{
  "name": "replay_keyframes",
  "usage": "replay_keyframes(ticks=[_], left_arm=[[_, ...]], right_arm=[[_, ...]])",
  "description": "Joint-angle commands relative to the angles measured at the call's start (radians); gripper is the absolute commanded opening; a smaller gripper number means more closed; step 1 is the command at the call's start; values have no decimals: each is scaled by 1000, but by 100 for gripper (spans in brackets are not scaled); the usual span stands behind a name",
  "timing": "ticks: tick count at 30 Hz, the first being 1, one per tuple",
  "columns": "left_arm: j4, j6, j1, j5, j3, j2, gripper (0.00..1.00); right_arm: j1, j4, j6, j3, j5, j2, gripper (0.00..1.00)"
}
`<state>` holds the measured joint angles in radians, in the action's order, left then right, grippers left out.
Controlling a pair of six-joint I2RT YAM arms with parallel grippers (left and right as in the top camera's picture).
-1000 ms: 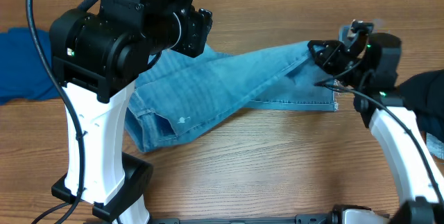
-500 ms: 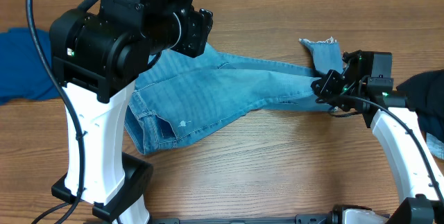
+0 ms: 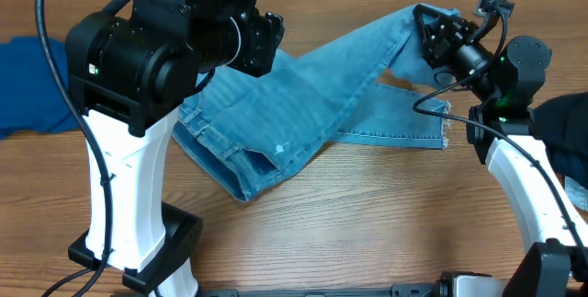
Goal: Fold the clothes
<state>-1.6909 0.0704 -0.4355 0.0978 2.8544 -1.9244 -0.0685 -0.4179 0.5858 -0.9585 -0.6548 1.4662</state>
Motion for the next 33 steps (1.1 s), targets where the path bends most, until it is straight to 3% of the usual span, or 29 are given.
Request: replay_keyframes(ticks=[1, 6, 11, 14, 18, 20, 23, 33], left_arm=[[2, -11, -4, 34, 2, 17, 54], [2, -11, -4, 33, 2, 17, 55], [2, -13, -4, 45, -5, 17, 58], [2, -10, -4, 99, -53, 17, 55], [2, 13, -14, 132, -222, 17, 43], [2, 13, -35, 79, -317, 17, 50], [2, 48, -77, -63, -472, 17, 51], [5, 156, -141, -42, -895, 17, 50]], right_arm=[[-1, 169, 44, -9, -21, 33, 4], [1, 528, -163, -10, -27, 33, 7], [-10, 700, -268, -10, 17, 32, 7], [-11, 727, -280, -10, 18, 30, 6], [-11, 711, -282, -14, 32, 23, 7], [-11, 700, -306, -21, 33, 23, 8], [-11, 686, -328, -37, 79, 23, 10], [-11, 661, -328, -78, 138, 23, 11]])
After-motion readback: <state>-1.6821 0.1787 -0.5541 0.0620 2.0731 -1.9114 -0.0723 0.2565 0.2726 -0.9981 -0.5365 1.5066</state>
